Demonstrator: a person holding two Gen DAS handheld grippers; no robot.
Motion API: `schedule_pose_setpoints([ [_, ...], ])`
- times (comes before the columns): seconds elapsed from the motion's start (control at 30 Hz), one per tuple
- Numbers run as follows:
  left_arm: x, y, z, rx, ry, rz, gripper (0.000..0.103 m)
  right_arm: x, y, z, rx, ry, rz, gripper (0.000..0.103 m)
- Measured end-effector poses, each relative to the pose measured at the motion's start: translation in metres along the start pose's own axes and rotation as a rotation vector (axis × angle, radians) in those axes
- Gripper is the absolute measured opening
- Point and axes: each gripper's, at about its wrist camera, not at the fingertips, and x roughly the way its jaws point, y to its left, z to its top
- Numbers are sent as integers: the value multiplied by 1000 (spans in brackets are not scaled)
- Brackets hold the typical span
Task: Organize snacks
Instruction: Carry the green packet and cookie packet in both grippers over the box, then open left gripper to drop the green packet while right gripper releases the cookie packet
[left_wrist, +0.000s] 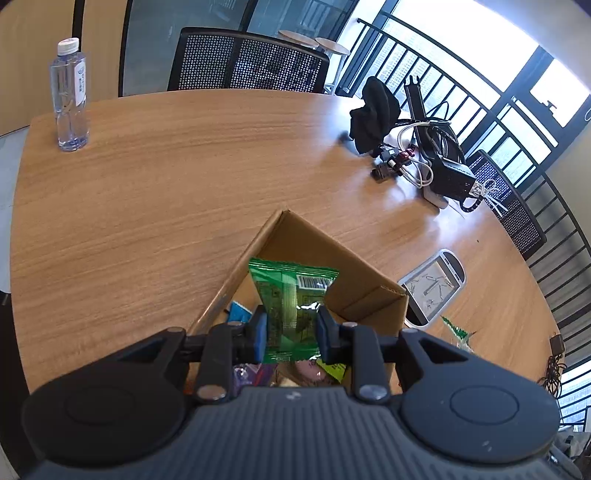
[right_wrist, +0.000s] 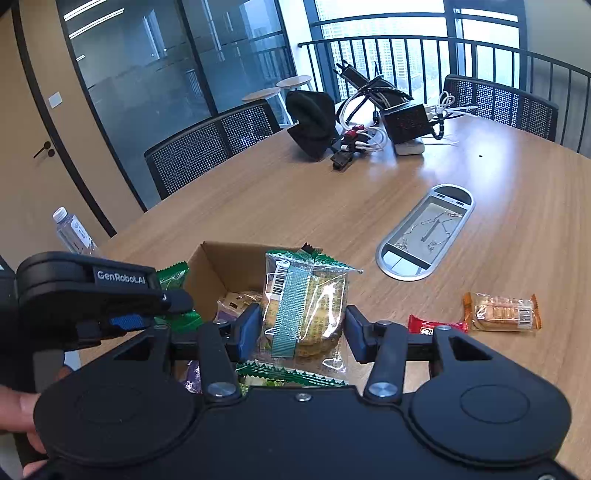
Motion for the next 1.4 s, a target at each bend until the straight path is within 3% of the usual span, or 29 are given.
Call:
schedule_pose_setpoints([
  [0.5, -3, 18, 2, -25, -6, 45, 39, 32, 10, 9, -33, 35, 38, 48],
  [0.87, -15, 35, -3, -37, -12, 61, 61, 49, 29, 19, -77, 42, 89, 49],
  [0.93, -16, 38, -5, -44, -5, 63, 64, 51, 29, 21, -75, 32, 138, 53],
  [1.07, -17, 40, -10, -51, 6, 77, 78, 49, 20, 21, -66, 34, 124, 75],
  [1.2, -19, 40, -14, -50, -2, 66, 89, 42, 5, 15, -44, 36, 107, 77],
  [1.27, -20, 37, -16, -36, -8, 63, 101, 37, 1, 11, -38, 39, 101, 81],
  [1.4, -26, 30, -20, 2, -21, 53, 103, 26, -9, 5, -29, 36, 98, 89],
])
